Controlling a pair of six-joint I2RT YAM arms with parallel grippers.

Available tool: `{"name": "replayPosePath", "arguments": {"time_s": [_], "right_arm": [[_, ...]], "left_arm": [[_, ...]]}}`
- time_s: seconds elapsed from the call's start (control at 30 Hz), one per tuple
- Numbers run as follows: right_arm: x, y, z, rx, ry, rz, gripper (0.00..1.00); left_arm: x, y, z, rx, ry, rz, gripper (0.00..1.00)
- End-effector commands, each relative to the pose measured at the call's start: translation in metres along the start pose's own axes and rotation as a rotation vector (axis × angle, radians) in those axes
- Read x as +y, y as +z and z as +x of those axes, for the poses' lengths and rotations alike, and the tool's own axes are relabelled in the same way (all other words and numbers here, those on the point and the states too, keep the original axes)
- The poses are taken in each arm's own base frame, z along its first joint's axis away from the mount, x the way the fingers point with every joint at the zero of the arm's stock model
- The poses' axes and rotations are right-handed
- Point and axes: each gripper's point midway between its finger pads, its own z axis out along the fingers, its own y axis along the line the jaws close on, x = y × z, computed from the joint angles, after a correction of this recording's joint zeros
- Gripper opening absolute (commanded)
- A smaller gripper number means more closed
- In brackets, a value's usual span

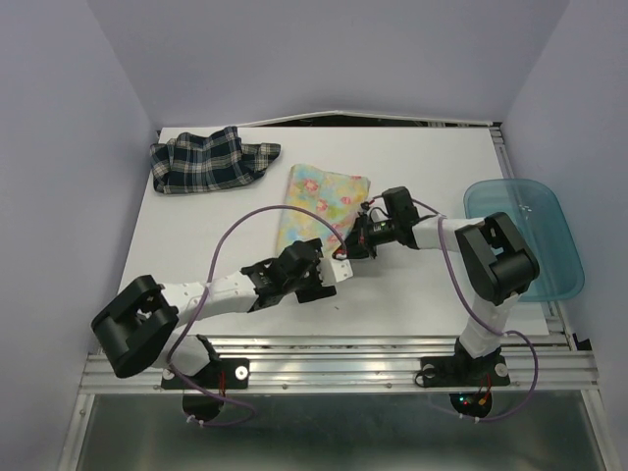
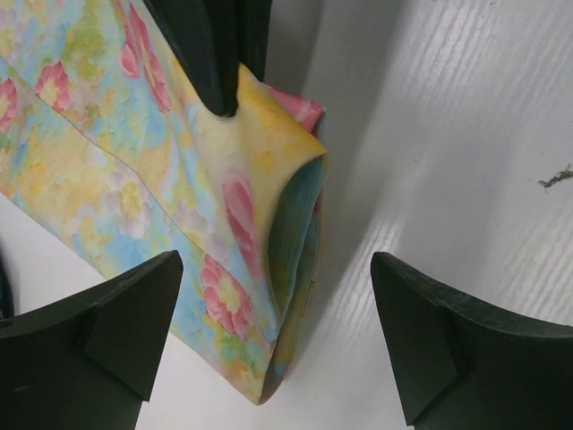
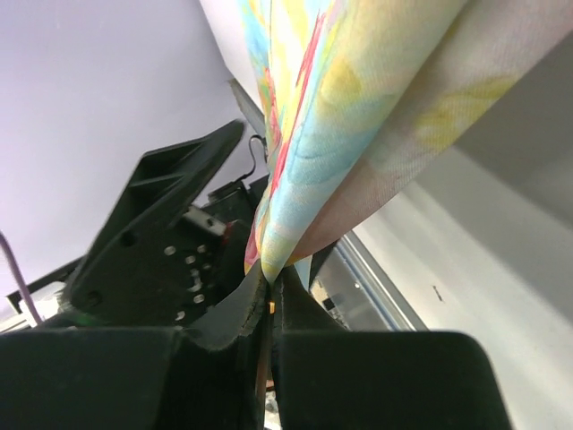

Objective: Fold and stack the skirts
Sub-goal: Fold the skirt

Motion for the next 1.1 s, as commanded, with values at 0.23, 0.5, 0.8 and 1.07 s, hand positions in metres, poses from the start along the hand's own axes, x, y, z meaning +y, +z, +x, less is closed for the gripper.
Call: {"name": "replayPosePath", "arguments": {"time_s": [0.23,0.5,0.8,1.07], "right_arm": [[0.029,-0.014,0.002,0.019,-0.025,-0.107,0.01],[0.014,-0.013,0.008,0.028,-0.012,-0.089,0.01],[0.002,-0.014,0.005,0.018,-0.047,-0.050,0.10],[-0.003,-0.018,-0.002,0.001,-0.014,-0.029,0.01]], "left_arm": [[0.023,0.020,0.030,0.137,-0.005,-0.197,0.91],[0.030,0.010,0.022,0.094,-0.030,-0.233,0.62],[0.019,0.001,0.009,0.112,0.023,-0.092,0.09],[0.001,0.006,0.023,0.143,0.031,-0.027,0.19]]}}
